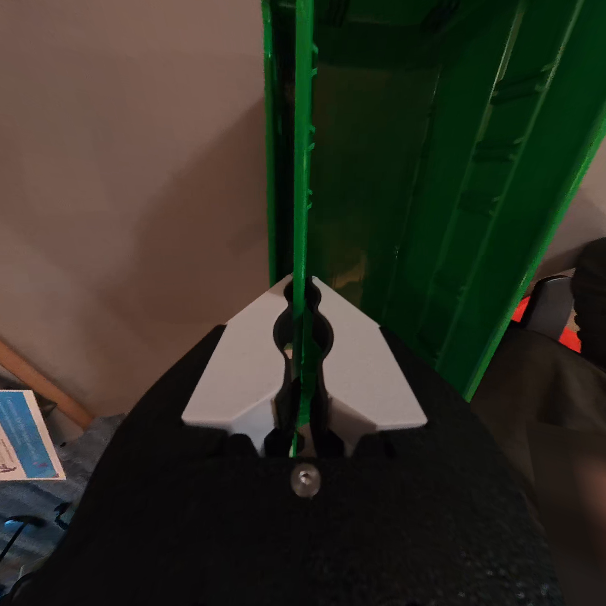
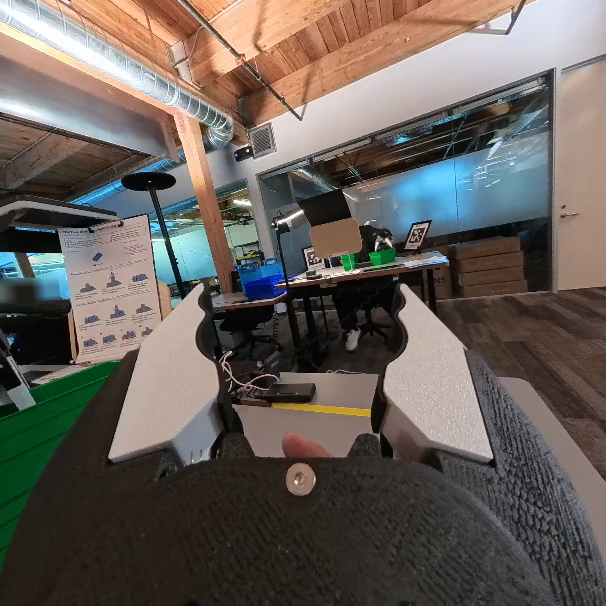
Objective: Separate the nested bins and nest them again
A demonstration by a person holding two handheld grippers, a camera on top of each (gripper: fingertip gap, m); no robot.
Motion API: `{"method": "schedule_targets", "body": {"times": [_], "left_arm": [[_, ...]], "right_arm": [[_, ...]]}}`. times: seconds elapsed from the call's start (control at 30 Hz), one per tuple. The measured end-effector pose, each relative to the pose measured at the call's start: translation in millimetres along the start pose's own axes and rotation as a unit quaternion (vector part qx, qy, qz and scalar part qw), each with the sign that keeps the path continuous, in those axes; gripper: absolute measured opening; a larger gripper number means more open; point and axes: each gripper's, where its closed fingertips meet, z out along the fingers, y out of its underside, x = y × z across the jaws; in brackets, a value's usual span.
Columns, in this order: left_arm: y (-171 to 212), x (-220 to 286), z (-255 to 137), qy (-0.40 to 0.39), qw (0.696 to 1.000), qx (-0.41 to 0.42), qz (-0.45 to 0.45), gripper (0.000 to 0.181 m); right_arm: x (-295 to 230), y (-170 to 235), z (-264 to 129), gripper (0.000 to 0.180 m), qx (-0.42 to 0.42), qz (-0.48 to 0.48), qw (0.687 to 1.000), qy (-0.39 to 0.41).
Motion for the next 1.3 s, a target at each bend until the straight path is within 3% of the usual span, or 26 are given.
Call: {"method": "schedule_targets", "body": {"times": [0.4,0.53,0.77,0.8,0.83,0.9,0.97,1.07,1.13,1.17,1.3], "left_arm": [[1,-11,34,-0.020,0.999,-0.022,0.018,0.002],[7,-14,54,-0.018,0.999,-0.035,0.018,0.002],[4,-13,58,0.000,1.000,0.010,0.027,0.002],[5,-9,57,0.019,0.999,0.022,0.029,0.012],[5,3,53,0.061,0.997,0.041,0.027,0.034],[6,22,36,0.129,0.986,0.101,0.037,0.077],[13,29,14,0.145,0.970,0.177,0.088,0.094],[47,44,-18,0.166,0.924,0.280,0.203,0.094],[85,55,-28,0.176,0.886,0.307,0.300,0.100],[101,56,-28,0.160,0.869,0.317,0.345,0.102],[137,46,-3,0.044,0.820,0.301,0.485,0.081]], "right_arm": [[-5,0,-1,0.108,-0.002,0.008,1.000,-0.015],[-23,-5,-5,0.108,0.005,0.038,0.997,-0.069],[-36,-5,-2,0.110,0.009,0.016,0.997,-0.073],[-39,-3,1,0.110,0.005,0.012,0.997,-0.075],[-42,0,3,0.110,-0.001,0.008,0.997,-0.078],[-50,7,8,0.111,-0.017,0.000,0.996,-0.087],[-58,13,11,0.113,-0.029,-0.010,0.995,-0.094],[-70,16,14,0.113,-0.033,-0.025,0.994,-0.099],[-78,18,14,0.113,-0.036,-0.040,0.993,-0.101],[-81,18,14,0.113,-0.038,-0.046,0.993,-0.101],[-99,13,18,0.112,-0.010,-0.026,0.994,-0.110]]}}
